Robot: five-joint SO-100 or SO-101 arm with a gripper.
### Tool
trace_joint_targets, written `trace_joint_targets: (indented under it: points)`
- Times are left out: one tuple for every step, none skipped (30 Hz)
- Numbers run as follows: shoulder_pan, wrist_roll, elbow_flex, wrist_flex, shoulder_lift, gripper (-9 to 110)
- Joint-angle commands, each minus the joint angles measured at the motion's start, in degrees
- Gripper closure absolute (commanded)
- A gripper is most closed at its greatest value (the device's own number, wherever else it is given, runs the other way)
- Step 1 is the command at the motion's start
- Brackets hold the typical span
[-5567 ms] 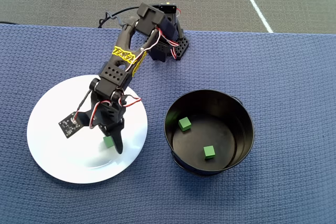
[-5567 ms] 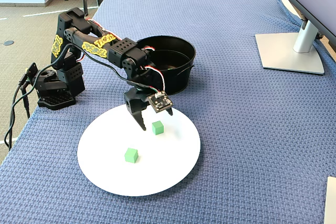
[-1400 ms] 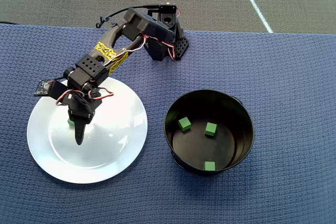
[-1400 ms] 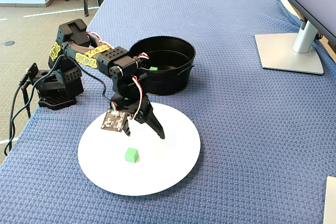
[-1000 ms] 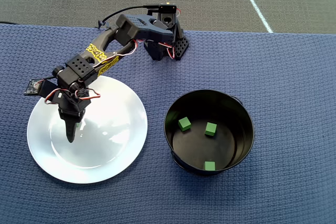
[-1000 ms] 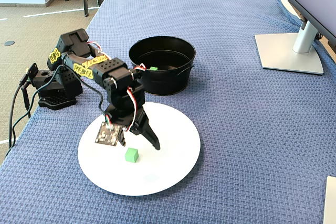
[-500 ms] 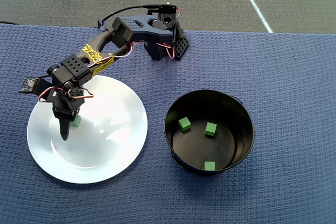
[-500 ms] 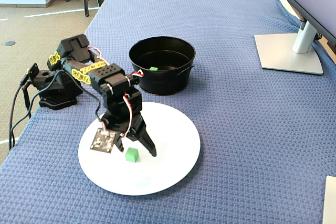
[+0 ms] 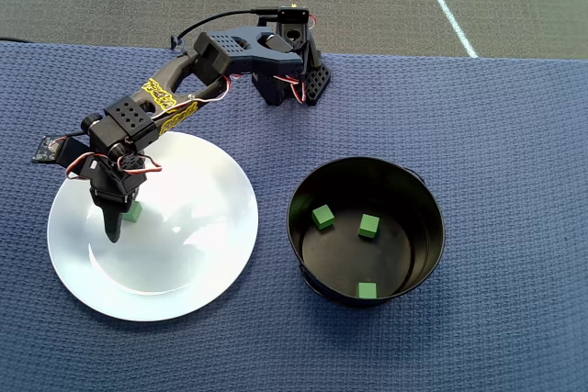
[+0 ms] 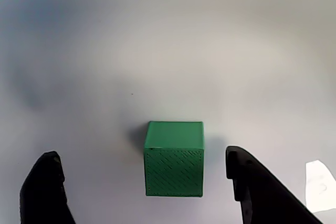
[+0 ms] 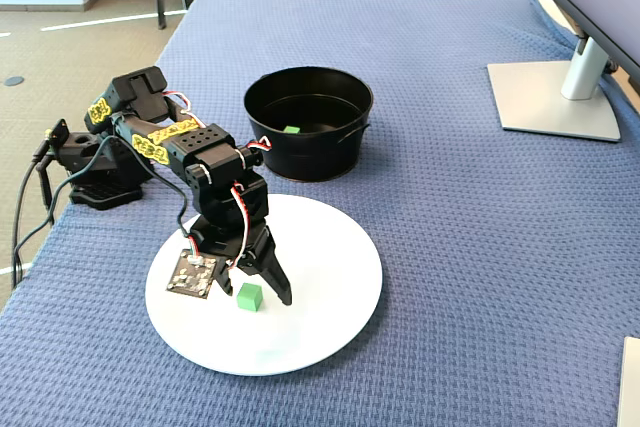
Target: Pick up the green cubes from the white plate and place them in the black recipient
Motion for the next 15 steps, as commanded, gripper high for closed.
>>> trace_joint_targets:
  points:
    - [0.26,0.09,-3.43,-0.97,1.23,98]
    - [0.26,0.26,-3.43,-0.97,1.14,102]
    - [0.18,-0.26,-3.52,-0.79,1.14,102]
    - [0.18,-0.35,-3.52,-0.79,1.14,102]
    - [0.18,-0.35,-3.52,-0.79,1.14,102]
    - [0.18,-0.09,-3.60,-0.79,1.14,102]
    - [0.26,0.00,-3.60,-0.79,1.23,102]
    - [0.26,0.00,-3.60,-0.79,1.32,102]
    - [0.26,0.09,-3.60,-0.79,1.41,102]
    - [0.35,0.09,-3.60,-0.79,1.49,102]
    - [0.35,0.18,-3.60,-0.79,1.58,102]
    - [0.35,0.53,-3.60,-0.79,1.67,102]
    - [0.44,0.97,-3.60,-0.97,2.02,102]
    - [0.62,1.49,-3.52,-0.97,2.64,102]
    - [0.97,2.46,-3.34,-0.88,3.69,102]
